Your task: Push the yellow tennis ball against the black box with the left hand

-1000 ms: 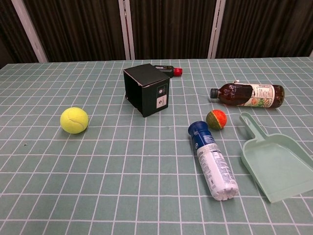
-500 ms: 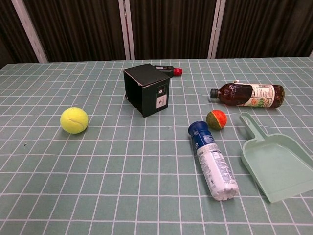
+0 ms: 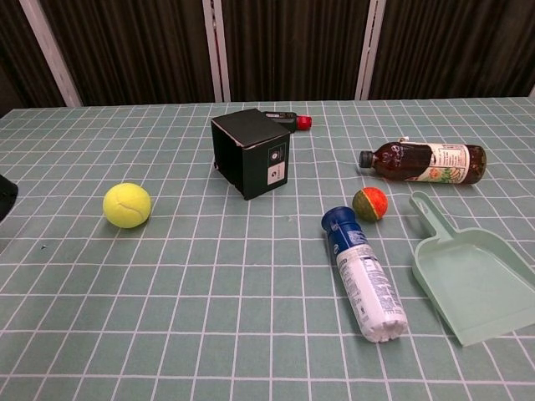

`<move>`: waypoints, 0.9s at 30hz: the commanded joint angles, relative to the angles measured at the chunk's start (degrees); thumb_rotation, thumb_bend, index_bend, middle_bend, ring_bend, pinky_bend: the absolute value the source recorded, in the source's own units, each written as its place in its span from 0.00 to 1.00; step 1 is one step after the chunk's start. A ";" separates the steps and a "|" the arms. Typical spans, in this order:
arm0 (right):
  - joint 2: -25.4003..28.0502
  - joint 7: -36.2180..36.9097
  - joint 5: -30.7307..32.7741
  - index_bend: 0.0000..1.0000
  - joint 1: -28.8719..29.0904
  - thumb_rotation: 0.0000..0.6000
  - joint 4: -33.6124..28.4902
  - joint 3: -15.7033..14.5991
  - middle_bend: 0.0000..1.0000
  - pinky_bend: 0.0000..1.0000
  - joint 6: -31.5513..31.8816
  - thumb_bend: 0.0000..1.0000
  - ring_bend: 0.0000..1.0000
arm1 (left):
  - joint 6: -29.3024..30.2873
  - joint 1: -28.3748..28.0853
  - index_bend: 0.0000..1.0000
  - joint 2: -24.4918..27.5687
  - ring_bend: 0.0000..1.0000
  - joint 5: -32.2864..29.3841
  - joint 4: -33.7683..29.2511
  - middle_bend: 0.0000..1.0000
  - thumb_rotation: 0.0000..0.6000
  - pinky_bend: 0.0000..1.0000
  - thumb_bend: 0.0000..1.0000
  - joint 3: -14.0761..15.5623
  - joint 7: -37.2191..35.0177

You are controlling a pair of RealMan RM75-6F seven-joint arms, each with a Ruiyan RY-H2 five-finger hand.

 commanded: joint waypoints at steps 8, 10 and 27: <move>0.58 1.87 0.03 0.00 -0.24 1.00 0.36 0.43 0.00 0.00 0.11 0.13 0.00 | -4.21 -5.11 0.61 -5.27 0.53 -0.61 1.23 0.66 1.00 0.59 0.43 -0.44 2.30; 0.61 1.99 0.07 0.00 -0.25 1.00 0.41 0.49 0.00 0.00 0.10 0.13 0.00 | -4.19 -5.51 0.61 -5.71 0.53 -0.41 1.08 0.66 1.00 0.59 0.42 -0.26 1.74; 0.64 2.89 0.61 0.00 0.14 1.00 1.17 1.01 0.00 0.00 -0.84 0.13 0.00 | -6.05 -8.83 0.59 -9.58 0.53 -1.32 4.29 0.61 1.00 0.59 0.41 0.18 -0.68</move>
